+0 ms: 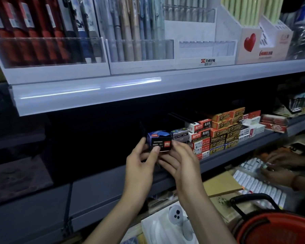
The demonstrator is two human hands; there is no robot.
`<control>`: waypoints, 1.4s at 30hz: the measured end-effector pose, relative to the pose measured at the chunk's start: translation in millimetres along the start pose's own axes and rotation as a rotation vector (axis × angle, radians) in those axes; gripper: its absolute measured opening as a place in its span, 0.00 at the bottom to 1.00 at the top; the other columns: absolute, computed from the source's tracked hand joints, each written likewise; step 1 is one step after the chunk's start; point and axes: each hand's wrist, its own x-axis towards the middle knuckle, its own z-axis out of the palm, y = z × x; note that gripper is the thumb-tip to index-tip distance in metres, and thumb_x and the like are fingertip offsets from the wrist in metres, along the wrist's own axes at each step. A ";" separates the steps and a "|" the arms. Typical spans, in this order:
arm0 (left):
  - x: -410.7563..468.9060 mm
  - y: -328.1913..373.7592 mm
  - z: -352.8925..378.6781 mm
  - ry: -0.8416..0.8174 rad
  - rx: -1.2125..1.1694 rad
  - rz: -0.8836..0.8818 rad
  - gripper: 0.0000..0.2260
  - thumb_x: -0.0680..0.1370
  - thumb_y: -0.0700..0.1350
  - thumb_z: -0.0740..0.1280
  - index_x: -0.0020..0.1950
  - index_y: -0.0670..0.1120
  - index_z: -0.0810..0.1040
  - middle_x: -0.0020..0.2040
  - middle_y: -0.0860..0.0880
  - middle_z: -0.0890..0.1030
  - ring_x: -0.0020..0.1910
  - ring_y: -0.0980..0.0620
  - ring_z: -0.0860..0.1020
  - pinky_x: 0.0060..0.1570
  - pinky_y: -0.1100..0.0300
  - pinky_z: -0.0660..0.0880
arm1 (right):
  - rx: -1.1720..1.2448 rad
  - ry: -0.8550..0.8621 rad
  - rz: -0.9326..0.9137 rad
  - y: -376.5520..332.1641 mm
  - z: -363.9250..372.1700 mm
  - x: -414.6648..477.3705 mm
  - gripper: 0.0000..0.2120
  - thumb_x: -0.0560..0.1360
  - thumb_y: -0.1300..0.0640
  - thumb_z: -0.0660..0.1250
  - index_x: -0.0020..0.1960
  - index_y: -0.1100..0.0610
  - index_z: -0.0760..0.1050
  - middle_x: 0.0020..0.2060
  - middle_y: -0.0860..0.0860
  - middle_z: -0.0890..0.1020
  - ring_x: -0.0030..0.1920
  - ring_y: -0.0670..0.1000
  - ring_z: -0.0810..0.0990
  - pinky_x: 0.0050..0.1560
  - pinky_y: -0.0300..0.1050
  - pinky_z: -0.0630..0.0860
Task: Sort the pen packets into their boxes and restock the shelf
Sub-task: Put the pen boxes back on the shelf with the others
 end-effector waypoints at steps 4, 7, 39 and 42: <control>-9.8 0.2 -24.2 0.093 -0.172 -0.047 0.17 0.83 0.43 0.67 0.72 0.45 0.76 0.61 0.49 0.85 0.60 0.52 0.84 0.57 0.53 0.83 | -0.094 -0.061 0.024 2.0 4.2 -7.1 0.11 0.84 0.59 0.62 0.59 0.60 0.82 0.51 0.57 0.88 0.52 0.57 0.88 0.58 0.54 0.82; -11.0 6.5 -33.3 0.119 -0.334 -0.150 0.20 0.78 0.48 0.73 0.68 0.42 0.77 0.63 0.41 0.82 0.60 0.45 0.84 0.57 0.44 0.82 | -0.172 -0.092 0.053 12.3 11.8 -13.2 0.10 0.83 0.61 0.64 0.58 0.57 0.84 0.52 0.55 0.88 0.54 0.55 0.88 0.57 0.51 0.84; -22.3 56.4 -53.4 -0.027 -0.460 -0.420 0.13 0.82 0.47 0.66 0.62 0.42 0.81 0.54 0.40 0.87 0.53 0.44 0.86 0.51 0.51 0.83 | -0.070 -0.027 -0.221 2.6 30.4 -69.4 0.28 0.67 0.72 0.81 0.59 0.54 0.73 0.49 0.55 0.88 0.52 0.50 0.88 0.51 0.41 0.84; -25.2 56.0 -34.3 -0.146 -0.336 -0.406 0.13 0.82 0.47 0.67 0.62 0.41 0.82 0.54 0.40 0.87 0.49 0.46 0.86 0.51 0.53 0.84 | -0.002 -0.012 -0.232 3.2 28.3 -58.2 0.26 0.69 0.73 0.79 0.59 0.56 0.72 0.48 0.57 0.88 0.52 0.52 0.89 0.50 0.41 0.84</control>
